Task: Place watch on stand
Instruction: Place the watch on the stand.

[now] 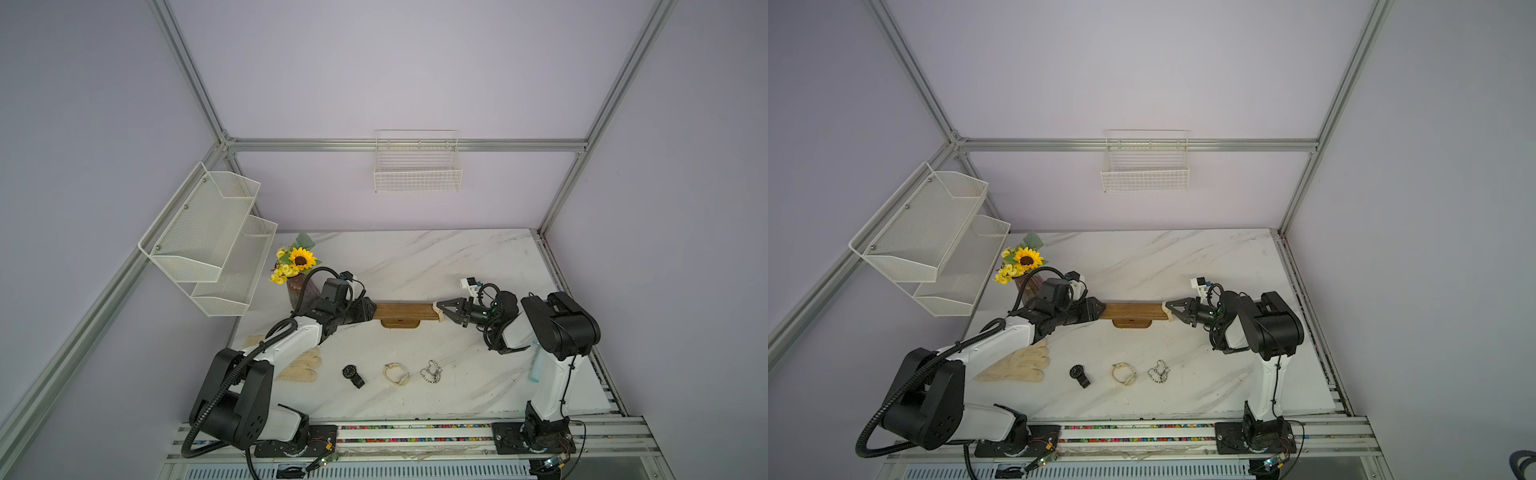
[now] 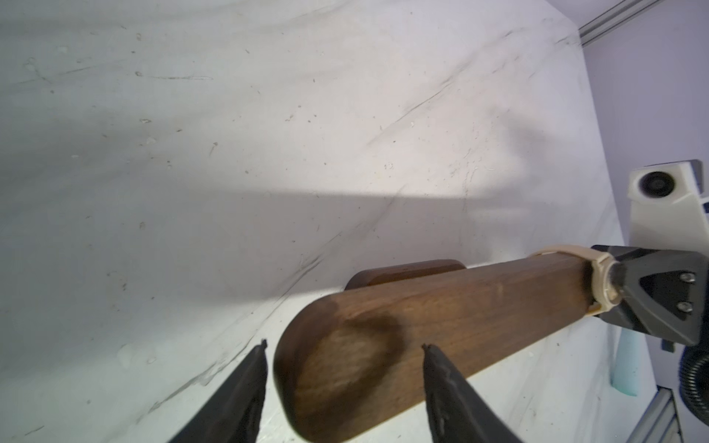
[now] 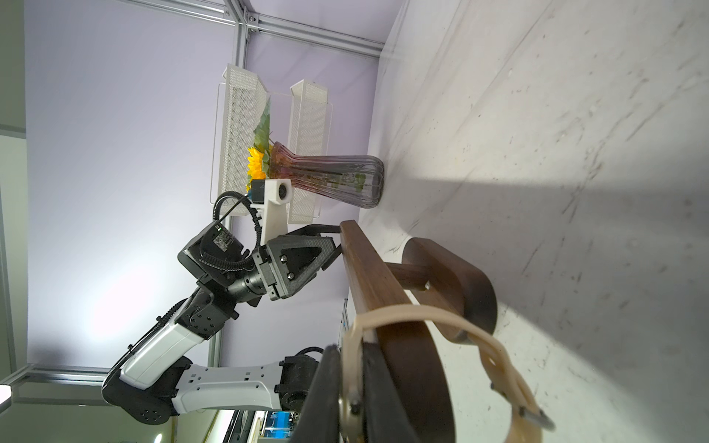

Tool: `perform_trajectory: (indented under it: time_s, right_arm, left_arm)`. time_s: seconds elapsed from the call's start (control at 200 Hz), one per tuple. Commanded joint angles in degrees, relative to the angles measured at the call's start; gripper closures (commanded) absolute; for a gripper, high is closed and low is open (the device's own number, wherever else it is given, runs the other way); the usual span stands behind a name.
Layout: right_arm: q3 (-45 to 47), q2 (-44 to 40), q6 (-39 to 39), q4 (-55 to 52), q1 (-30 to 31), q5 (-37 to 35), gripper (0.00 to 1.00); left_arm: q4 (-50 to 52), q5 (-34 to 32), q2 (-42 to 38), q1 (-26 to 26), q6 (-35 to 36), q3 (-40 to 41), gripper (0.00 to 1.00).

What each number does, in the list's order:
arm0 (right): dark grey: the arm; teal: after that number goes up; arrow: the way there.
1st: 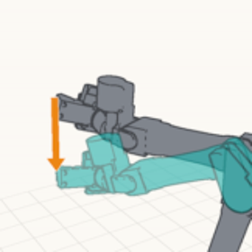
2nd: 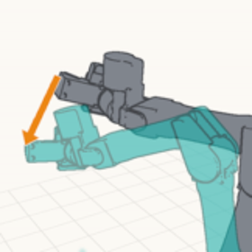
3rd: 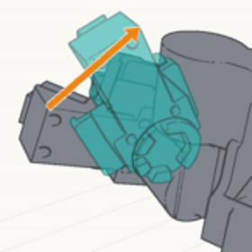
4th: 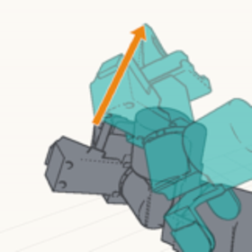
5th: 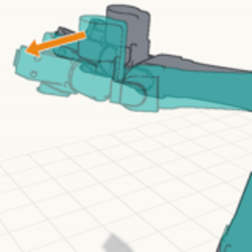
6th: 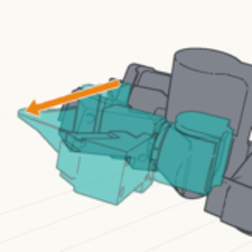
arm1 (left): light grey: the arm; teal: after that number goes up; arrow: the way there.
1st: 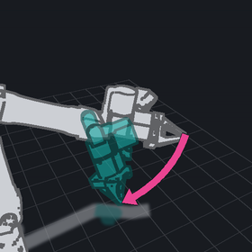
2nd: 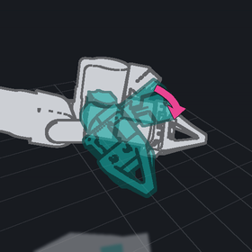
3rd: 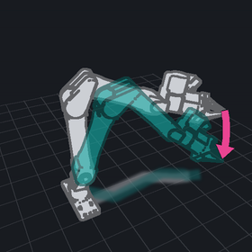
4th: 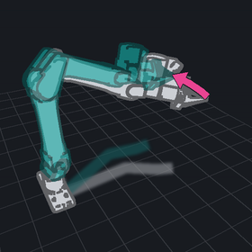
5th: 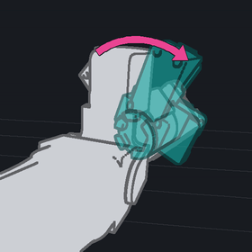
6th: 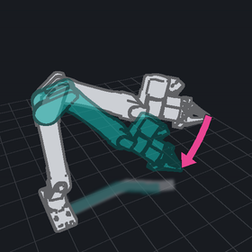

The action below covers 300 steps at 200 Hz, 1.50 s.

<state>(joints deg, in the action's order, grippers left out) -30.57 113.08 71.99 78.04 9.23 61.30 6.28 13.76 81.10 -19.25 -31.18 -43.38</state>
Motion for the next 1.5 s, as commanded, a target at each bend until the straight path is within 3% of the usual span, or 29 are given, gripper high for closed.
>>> perform_trajectory:
  time_s: [0.0,0.24,0.465,0.93,1.495]
  right_arm:
    - [-0.8,-0.3,1.7,2.9,0.9,-0.7,0.95]
    - [-1.2,-2.0,2.5,2.7,1.8,-2.9,0.95]
    - [-2.2,-4.9,-1.6,-5.0,3.6,-5.3,0.95]
    - [-3.7,1.9,-0.2,-0.9,7.7,-7.6,0.95]
    - [-6.9,1.3,-2.2,-5.8,10.0,-8.7,0.94]
  left_arm:
    - [-4.6,4.6,1.3,0.0,-2.0,0.1,0.44]
    - [-4.5,6.4,0.8,-1.0,-2.6,0.9,0.49]
    - [-3.9,5.9,-1.4,-1.0,-2.9,1.9,0.49]
    - [-3.4,6.0,-3.7,-1.0,-2.8,2.7,0.50]
    - [-6.0,6.8,-1.6,-1.1,-3.9,4.1,0.52]
